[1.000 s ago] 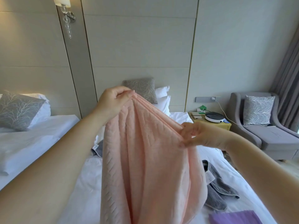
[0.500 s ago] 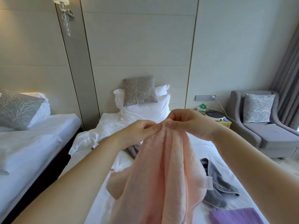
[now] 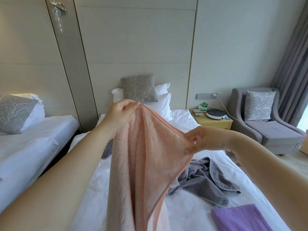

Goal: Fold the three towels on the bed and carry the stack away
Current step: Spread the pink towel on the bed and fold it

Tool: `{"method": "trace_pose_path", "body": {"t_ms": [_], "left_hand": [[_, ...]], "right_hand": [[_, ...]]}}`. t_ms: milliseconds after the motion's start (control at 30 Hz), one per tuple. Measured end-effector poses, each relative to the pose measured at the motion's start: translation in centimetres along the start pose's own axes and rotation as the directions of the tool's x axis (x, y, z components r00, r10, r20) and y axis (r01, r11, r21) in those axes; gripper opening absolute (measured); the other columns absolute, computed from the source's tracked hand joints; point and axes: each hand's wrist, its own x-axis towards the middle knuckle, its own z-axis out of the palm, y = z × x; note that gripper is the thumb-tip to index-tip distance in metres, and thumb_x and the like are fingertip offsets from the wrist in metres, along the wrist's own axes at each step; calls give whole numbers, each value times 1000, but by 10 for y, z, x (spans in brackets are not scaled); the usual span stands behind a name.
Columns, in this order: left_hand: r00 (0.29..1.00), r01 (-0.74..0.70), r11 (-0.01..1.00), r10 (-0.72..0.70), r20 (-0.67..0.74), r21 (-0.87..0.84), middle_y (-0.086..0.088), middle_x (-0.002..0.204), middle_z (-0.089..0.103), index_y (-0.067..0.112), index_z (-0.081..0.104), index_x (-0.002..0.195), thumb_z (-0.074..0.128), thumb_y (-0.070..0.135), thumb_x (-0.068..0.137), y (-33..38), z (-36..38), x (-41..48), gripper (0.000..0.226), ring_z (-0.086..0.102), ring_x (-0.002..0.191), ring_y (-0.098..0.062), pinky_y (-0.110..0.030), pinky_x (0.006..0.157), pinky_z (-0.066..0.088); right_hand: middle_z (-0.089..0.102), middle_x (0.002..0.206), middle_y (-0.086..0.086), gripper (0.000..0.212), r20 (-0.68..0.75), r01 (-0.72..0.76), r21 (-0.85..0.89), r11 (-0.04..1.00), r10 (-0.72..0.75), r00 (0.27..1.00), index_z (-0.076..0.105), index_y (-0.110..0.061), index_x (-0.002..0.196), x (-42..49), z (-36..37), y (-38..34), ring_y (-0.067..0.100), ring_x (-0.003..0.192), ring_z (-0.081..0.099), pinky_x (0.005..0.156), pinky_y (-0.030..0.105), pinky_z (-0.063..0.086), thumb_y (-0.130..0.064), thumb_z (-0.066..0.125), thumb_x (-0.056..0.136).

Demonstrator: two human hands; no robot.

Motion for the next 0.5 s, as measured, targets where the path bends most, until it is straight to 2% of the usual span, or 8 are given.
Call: {"method": "trace_pose_path", "body": {"t_ms": [67, 133, 167, 233, 300, 367, 400, 500], "left_hand": [[1000, -4, 1000, 4, -15, 27, 5, 82, 63, 21, 68, 91, 57, 28, 94, -1, -10, 0, 14, 55, 78, -4, -15, 76, 44], [999, -7, 998, 9, -33, 55, 13, 76, 62, 24, 69, 88, 57, 29, 94, -3, -18, -2, 14, 56, 72, 5, -7, 70, 43], [999, -10, 997, 13, -45, 77, 16, 73, 61, 25, 69, 88, 57, 30, 94, -4, -21, -2, 14, 55, 67, 10, -3, 66, 41], [998, 13, 989, -4, -62, 149, 14, 77, 62, 24, 69, 90, 57, 31, 94, -6, -25, -3, 15, 55, 68, 10, -1, 63, 39], [997, 82, 974, -82, -6, 210, 10, 85, 64, 24, 69, 94, 56, 32, 94, -11, -28, -5, 15, 57, 81, 0, -6, 68, 42], [976, 135, 970, -166, 144, 202, 14, 96, 66, 29, 66, 102, 59, 38, 91, -12, -23, -11, 16, 59, 93, -3, -9, 73, 44], [955, 123, 973, -169, 243, 196, 16, 104, 65, 32, 61, 110, 60, 45, 86, -10, -16, -15, 27, 60, 99, -3, -9, 76, 44], [881, 34, 995, -76, 468, 99, 12, 117, 64, 35, 45, 131, 62, 56, 81, -5, 14, -24, 56, 59, 111, -5, -21, 92, 45]], "right_hand": [[72, 96, -2, 39, -121, 52, 52, 997, -45, 992, 72, -16, 94, -2, -7, 2, 15, 92, 65, 97, 31, 42, -45, 78, 68], [58, 84, 11, 57, -288, 136, 155, 978, -87, 954, 59, 8, 89, -2, -13, 2, 21, 81, 51, 87, 35, 38, -41, 79, 67], [51, 82, 11, 59, -362, 189, 207, 960, -105, 926, 53, 13, 85, -1, -15, 0, 21, 80, 46, 83, 35, 37, -37, 78, 67], [52, 77, 10, 42, -472, 288, 288, 913, -127, 873, 57, 3, 79, 3, -15, -5, 19, 76, 48, 77, 30, 43, -32, 76, 66], [58, 71, 1, 20, -514, 326, 304, 895, -134, 847, 61, -10, 75, 9, -13, -11, 12, 70, 53, 70, 22, 46, -25, 73, 72], [56, 65, -7, 14, -507, 323, 250, 913, -161, 847, 61, -20, 71, 16, -8, -17, 8, 63, 50, 62, 17, 42, -19, 69, 83], [54, 64, -9, 18, -485, 316, 227, 921, -174, 857, 61, -22, 70, 20, -4, -20, 7, 62, 47, 60, 16, 39, -18, 66, 87], [52, 69, -6, 15, -398, 289, 200, 936, -192, 897, 62, -21, 76, 32, 7, -29, 10, 68, 45, 64, 22, 35, -18, 62, 91]]}}
